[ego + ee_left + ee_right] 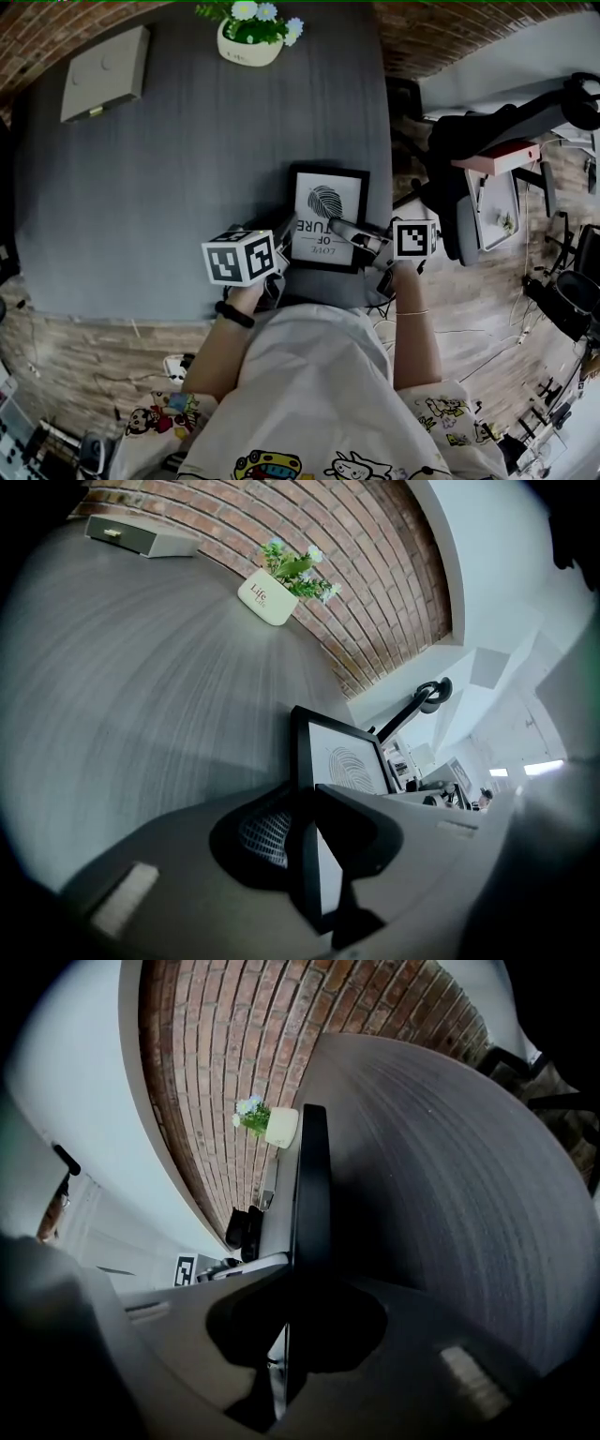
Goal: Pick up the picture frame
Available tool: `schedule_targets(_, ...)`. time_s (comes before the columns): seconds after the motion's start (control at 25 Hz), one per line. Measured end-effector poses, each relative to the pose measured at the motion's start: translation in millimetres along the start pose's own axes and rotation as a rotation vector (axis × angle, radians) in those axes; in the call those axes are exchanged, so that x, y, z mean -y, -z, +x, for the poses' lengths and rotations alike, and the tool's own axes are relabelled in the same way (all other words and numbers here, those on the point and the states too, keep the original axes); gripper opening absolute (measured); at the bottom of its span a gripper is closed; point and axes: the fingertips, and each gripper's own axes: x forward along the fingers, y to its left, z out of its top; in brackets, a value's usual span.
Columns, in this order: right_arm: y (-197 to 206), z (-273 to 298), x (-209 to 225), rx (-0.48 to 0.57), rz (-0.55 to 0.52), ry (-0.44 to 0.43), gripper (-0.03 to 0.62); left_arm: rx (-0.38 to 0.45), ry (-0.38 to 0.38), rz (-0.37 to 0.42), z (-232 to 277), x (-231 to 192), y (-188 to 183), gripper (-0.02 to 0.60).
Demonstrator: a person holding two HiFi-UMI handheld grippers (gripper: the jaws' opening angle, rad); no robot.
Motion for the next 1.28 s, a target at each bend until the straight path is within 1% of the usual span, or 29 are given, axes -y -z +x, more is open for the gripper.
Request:
schedule_targets(0.08, 0.9, -1.6, 1.1, -0.001, -0.011, 0.013, 0.02, 0.003, 0.008, -0.021, -0.4, -1.0, 0.2, 0.091)
schedule_targets(0.2, 0.1, -1.6, -3.0, 0.004, -0.022, 0.008, 0.014, 0.015, 0.023, -0.057, -2.1, -1.9, -0.4, 0.091)
schedule_targets(0.32, 0.1, 0.1, -14.4, 0.013, -0.019, -0.023, 0.014, 0.049, 0.012, -0.056, -9.7, -1.1, -8.4, 0.103)
schedule_targets(0.36, 0.7, -0.2, -15.9, 0.012, -0.025, -0.022, 0.014, 0.06, 0.011, -0.058, -12.4, -0.8, -10.2, 0.107)
schedule_targets(0.48, 2.0, -2.3, -12.9, 0.003, -0.057, 0.015, 0.012, 0.074, 0.054, -0.099, -14.6, 0.8, -6.0, 0.117)
schedule_targets(0.6, 1.3, 1.1, -23.4, 0.007, -0.072, -0.013, 0.014, 0.099, 0.082, -0.122, -18.8, 2.6, -10.0, 0.123)
schedule_targets(0.68, -0.1, 1.1, -28.2, 0.009, -0.092, -0.015, 0.014, 0.114, 0.095, -0.132, -22.5, 4.3, -13.4, 0.126)
schedule_targets(0.8, -2.4, -2.3, -30.5, 0.011, -0.115, 0.012, 0.014, 0.141, 0.103, -0.123, -30.2, 8.9, -19.7, 0.129)
schedule_targets(0.92, -2.8, -4.2, -40.7, 0.025, -0.12, -0.001, 0.012, 0.175, 0.095, -0.096, -41.3, 15.1, -28.3, 0.129)
schedule_targets(1.0, -4.2, -7.1, -43.8, 0.029, -0.155, 0.008, 0.012, 0.193, 0.101, -0.086, -47.2, 19.8, -31.8, 0.129)
schedule_targets(1.12, -8.0, -13.8, -43.2, 0.034, -0.234, 0.052, 0.012, 0.215, 0.114, -0.071, -55.0, 24.9, -35.4, 0.129)
schedule_targets(1.2, -9.5, -16.8, -49.1, 0.045, -0.264, 0.056, 0.012, 0.233, 0.116, -0.056, -61.4, 27.2, -39.1, 0.129)
schedule_targets(1.28, -10.3, -18.2, -60.5, 0.055, -0.287, 0.045, 0.012, 0.267, 0.108, -0.026, -71.1, 29.6, -47.5, 0.13)
